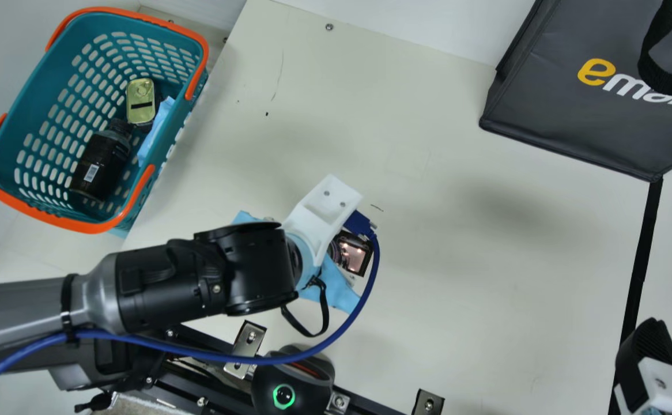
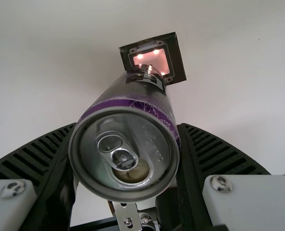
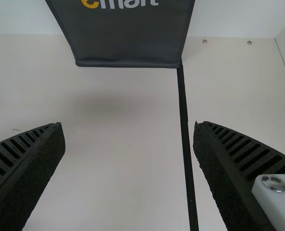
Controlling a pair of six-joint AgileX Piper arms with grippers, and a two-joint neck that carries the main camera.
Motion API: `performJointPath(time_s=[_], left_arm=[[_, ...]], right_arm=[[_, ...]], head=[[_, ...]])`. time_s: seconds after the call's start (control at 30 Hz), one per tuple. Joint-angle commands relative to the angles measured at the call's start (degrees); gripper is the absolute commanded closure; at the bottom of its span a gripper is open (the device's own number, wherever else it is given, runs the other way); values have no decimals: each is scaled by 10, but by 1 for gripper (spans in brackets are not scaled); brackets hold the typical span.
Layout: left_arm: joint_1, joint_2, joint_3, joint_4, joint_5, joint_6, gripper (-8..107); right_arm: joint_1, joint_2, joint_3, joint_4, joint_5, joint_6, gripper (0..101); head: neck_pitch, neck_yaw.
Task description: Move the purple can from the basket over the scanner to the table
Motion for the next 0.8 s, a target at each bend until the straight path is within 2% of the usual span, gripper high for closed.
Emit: performJointPath(time_s=[0.0,0.5,0.77], left_arm=[[1,1,-1,-2,0,0,60],[8,10,-19,-5,0,-5,10],[11,11,-25,-5,0,-5,9]], right_arm=[[0,0,0,0,0,0,6],[0,0,0,0,-1,0,6],[0,0,0,0,-1,0,6]], head=[[-17,1],[-17,1],[-17,1]])
